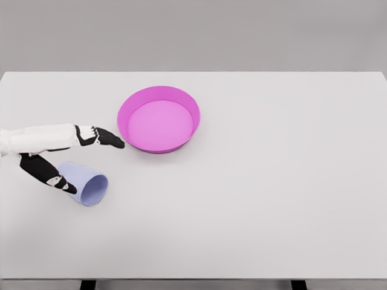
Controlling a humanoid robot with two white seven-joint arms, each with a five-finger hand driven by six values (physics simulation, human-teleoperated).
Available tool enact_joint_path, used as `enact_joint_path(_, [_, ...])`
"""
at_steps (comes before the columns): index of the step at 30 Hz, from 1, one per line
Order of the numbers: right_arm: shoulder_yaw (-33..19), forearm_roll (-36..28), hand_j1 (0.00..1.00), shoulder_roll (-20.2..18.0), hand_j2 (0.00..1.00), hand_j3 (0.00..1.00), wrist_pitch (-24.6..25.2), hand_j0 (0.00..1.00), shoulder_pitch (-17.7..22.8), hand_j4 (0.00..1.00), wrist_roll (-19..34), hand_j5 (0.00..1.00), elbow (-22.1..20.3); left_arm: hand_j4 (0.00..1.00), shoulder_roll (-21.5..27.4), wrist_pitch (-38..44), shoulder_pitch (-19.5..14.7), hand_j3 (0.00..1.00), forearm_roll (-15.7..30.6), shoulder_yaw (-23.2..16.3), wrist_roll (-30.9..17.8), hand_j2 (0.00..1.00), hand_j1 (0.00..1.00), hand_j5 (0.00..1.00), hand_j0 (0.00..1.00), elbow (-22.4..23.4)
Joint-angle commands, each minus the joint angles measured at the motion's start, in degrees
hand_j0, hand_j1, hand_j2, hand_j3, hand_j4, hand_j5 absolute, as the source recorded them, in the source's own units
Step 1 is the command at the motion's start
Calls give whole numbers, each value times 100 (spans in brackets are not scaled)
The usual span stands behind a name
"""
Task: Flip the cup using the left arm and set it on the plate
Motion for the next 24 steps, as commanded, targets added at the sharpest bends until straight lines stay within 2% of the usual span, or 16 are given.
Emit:
enact_joint_path(1, [4,-1,100,-1,100,100,0,100,0,100,3,100,8,100,-21,15,0,100,-1,1,2,100,100,100,100,-60])
enact_joint_path(7, [4,-1,100,-1,100,100,0,100,35,100,3,100,25,100,172,15,61,100,-10,1,2,100,100,100,100,-42])
enact_joint_path(8, [-5,-1,100,-1,100,100,0,100,44,100,3,100,25,100,173,15,158,100,-28,1,2,100,100,100,100,-42])
enact_joint_path(9, [-5,-1,100,-1,100,100,0,100,35,100,3,100,25,100,181,15,377,100,-150,18,2,100,100,100,100,-42])
enact_joint_path(10, [-5,-10,100,-1,100,100,0,100,35,100,3,100,25,100,295,15,431,100,-431,36,2,100,100,100,100,-33])
enact_joint_path(19, [-5,-10,100,-1,100,100,0,100,35,100,3,100,25,100,252,15,457,100,-599,115,2,100,100,100,100,-25])
enact_joint_path(24, [-5,-1,100,-1,100,100,0,100,35,100,3,100,25,100,173,15,439,100,-581,97,2,100,100,100,100,458])
